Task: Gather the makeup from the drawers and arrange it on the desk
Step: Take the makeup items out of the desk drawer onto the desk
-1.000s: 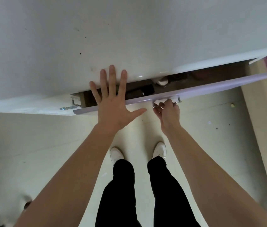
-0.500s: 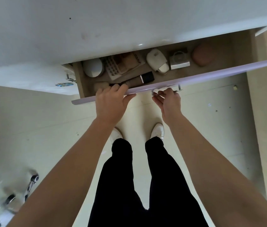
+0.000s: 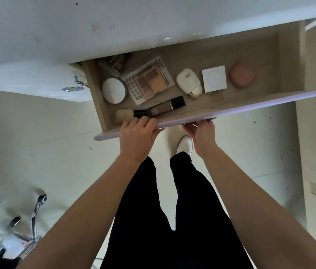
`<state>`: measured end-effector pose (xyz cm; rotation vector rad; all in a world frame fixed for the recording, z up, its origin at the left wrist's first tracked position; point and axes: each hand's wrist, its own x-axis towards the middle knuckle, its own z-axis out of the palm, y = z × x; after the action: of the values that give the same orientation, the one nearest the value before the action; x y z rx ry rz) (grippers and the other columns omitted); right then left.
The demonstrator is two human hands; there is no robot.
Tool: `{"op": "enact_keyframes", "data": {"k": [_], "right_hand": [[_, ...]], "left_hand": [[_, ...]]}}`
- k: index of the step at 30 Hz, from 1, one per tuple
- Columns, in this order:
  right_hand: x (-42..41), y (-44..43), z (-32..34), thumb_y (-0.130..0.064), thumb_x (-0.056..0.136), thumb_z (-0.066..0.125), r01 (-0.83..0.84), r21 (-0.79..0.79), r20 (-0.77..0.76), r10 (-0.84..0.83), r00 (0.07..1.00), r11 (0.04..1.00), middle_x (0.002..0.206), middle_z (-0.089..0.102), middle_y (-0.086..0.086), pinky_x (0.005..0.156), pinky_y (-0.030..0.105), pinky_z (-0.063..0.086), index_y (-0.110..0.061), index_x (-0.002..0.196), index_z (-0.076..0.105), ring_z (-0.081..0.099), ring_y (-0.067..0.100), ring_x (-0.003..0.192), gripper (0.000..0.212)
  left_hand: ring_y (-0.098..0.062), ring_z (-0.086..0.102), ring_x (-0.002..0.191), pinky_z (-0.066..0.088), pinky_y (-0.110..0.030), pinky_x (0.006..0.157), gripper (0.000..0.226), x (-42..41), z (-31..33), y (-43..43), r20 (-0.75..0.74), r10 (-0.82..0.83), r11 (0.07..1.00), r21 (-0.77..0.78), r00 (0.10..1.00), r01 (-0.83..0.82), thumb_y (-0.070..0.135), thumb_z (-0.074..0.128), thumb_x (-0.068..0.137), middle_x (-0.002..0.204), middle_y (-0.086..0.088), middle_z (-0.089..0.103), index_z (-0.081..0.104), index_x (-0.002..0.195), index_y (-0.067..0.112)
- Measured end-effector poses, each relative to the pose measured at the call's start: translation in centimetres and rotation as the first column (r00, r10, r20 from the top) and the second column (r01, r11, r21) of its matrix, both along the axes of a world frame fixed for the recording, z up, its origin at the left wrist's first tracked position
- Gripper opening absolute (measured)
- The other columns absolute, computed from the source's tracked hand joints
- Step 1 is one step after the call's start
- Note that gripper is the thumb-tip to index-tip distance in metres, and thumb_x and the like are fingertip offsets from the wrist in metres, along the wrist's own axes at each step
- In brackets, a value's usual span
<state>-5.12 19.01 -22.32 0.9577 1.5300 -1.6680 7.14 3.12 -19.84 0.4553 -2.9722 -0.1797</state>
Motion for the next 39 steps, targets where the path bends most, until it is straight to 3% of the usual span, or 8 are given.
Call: {"op": "enact_keyframes", "data": {"k": [7,11,14,16,19,22,26,39], "right_hand": [[-0.9,0.7,0.3,-0.005,0.094,0.041,-0.163,0.16,0.082,0.152,0.985,0.973,0.112,0.065,0.01,0.071,0.029,0.056,-0.005,0.138,0.046,0.067,0.02,0.089,0.044],[-3.2,1.8,4.1,-0.007,0.093,0.04,0.094,0.54,-0.159,-0.008,0.987,0.836,0.128,0.052,0.005,0.088,0.026,0.042,-0.018,0.147,0.037,0.053,0.02,0.107,0.055],[-3.4,1.0,8.7,-0.008,0.09,0.047,0.21,0.687,-0.515,0.263,0.816,0.696,0.14,0.038,0.006,0.097,0.012,0.034,-0.01,0.144,0.038,0.04,0.015,0.123,0.055],[-3.2,-0.5,9.7,-0.012,0.085,0.055,0.237,0.746,-0.617,0.512,0.598,0.622,0.145,0.036,0.012,0.112,0.03,0.03,-0.008,0.14,0.044,0.036,0.018,0.131,0.056],[-3.9,-4.3,8.6,-0.022,0.087,0.061,-0.052,0.837,-0.49,0.789,0.371,0.544,0.147,0.037,0.017,0.114,0.049,0.029,-0.008,0.136,0.05,0.035,0.031,0.137,0.051],[-4.4,-8.3,6.5,-0.038,0.089,0.063,-0.426,0.877,-0.178,0.974,0.138,0.221,0.153,0.028,0.024,0.113,0.055,0.03,-0.011,0.146,0.038,0.025,0.041,0.142,0.068],[-4.5,-12.8,3.9,-0.053,0.083,0.065,-0.464,0.886,-0.055,0.996,-0.075,0.014,0.153,0.026,0.025,0.106,0.058,0.036,-0.014,0.152,0.025,0.028,0.045,0.139,0.088],[-6.7,-13.4,1.1,-0.04,0.069,0.077,-0.52,0.853,-0.014,0.994,-0.112,-0.047,0.138,0.044,0.021,0.091,0.047,0.051,-0.018,0.149,0.031,0.053,0.044,0.114,0.095]], "left_hand": [[-0.022,0.057,0.065,0.041,-0.034,0.058,0.044,0.1,0.2,-0.1,0.051,0.019,0.995,0.101,0.999,-0.024,0.057,0.049,0.097,0.076,0.0,0.063,0.067,0.086,0.019],[-0.023,0.062,0.09,0.05,-0.039,0.074,0.05,0.1,1.9,-0.8,0.026,0.108,0.909,0.401,0.994,-0.109,0.05,0.036,0.101,0.102,-0.004,0.067,0.069,0.102,0.013],[-0.028,0.058,0.101,0.05,-0.042,0.083,0.032,-0.2,2.6,-3.4,-0.027,0.236,0.886,0.416,0.971,-0.204,0.033,0.049,0.098,0.116,-0.011,0.063,0.066,0.108,0.008],[-0.035,0.056,0.105,0.049,-0.043,0.082,0.03,-0.7,2.4,-6.0,0.007,0.276,0.9,0.349,0.961,-0.261,0.024,0.058,0.09,0.124,-0.016,0.057,0.061,0.115,0.006],[-0.043,0.048,0.112,0.047,-0.049,0.083,0.048,-1.8,2.0,-9.4,0.182,0.24,0.937,0.215,0.954,-0.277,0.023,0.059,0.084,0.134,-0.023,0.047,0.05,0.128,0.007],[-0.044,0.042,0.121,0.046,-0.052,0.088,0.064,-2.7,1.5,-11.3,0.328,0.154,0.963,0.161,0.932,-0.216,0.025,0.062,0.082,0.138,-0.024,0.042,0.041,0.139,0.008],[-0.042,0.044,0.121,0.038,-0.048,0.091,0.078,-3.3,0.7,-12.3,0.478,0.082,0.985,0.093,0.874,-0.143,0.034,0.068,0.08,0.139,-0.022,0.044,0.034,0.145,0.01],[-0.038,0.058,0.09,0.041,-0.041,0.073,0.065,-3.2,-0.4,-12.8,0.398,0.079,0.992,0.061,0.914,-0.112,0.03,0.076,0.058,0.104,-0.017,0.062,0.057,0.117,0.013]]}}
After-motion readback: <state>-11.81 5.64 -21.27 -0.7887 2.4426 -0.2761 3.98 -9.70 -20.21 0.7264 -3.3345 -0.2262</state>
